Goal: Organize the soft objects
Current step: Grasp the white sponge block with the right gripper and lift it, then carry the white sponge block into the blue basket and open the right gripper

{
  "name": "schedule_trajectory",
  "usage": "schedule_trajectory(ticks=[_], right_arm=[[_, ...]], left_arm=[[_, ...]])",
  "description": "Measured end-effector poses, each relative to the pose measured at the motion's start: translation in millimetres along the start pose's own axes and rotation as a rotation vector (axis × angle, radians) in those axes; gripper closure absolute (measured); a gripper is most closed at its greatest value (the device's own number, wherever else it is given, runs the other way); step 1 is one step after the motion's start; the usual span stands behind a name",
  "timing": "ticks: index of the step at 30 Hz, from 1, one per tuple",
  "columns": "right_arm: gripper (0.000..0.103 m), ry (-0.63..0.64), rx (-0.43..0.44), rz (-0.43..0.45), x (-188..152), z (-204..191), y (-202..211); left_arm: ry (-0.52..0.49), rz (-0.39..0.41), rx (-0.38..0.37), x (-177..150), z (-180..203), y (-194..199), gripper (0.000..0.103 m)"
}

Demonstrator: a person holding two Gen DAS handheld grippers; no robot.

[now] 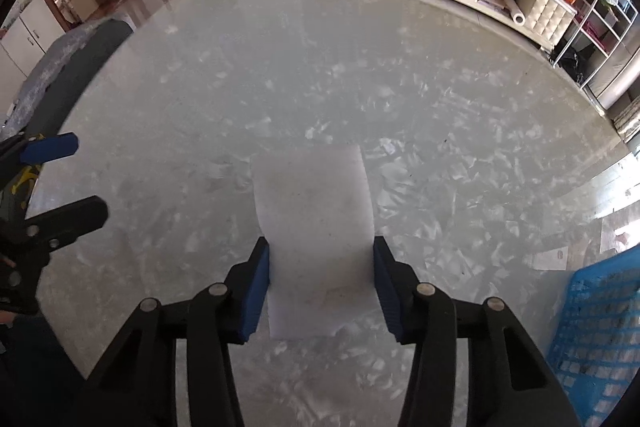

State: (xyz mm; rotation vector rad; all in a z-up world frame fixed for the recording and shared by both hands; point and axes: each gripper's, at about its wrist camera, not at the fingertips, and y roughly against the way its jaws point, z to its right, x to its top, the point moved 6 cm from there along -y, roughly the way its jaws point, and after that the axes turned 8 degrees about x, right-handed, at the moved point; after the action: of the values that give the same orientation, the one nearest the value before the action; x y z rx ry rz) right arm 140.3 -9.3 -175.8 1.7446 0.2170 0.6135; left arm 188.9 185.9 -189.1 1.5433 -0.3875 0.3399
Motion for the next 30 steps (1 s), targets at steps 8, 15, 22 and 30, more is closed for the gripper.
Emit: schedule_trajectory(ticks=[8, 15, 22, 30], right_arm=[[0.056, -0.009, 0.033, 0.095, -19.6, -13.3, 74.7], [0.056, -0.023, 0.036, 0.192, -41.8, -2.2, 151.2], [0.055, -0.042, 0.011, 0.277, -71.8, 18.9, 206.5], [0.055, -0.074, -0.036, 0.33, -101.6, 43.7, 240.5]], left_arm=[[-0.018, 0.069, -0.006, 3.1, 23.7, 56.8, 0.008], [-0.05, 0.159, -0.03, 1.9, 66.5, 127.0, 0.008], [-0.11, 0.24, -0.024, -5.6, 118.5, 182.6, 0.008], [-0.178, 0.307, -0.046, -14.1, 177.4, 221.0, 0.008]])
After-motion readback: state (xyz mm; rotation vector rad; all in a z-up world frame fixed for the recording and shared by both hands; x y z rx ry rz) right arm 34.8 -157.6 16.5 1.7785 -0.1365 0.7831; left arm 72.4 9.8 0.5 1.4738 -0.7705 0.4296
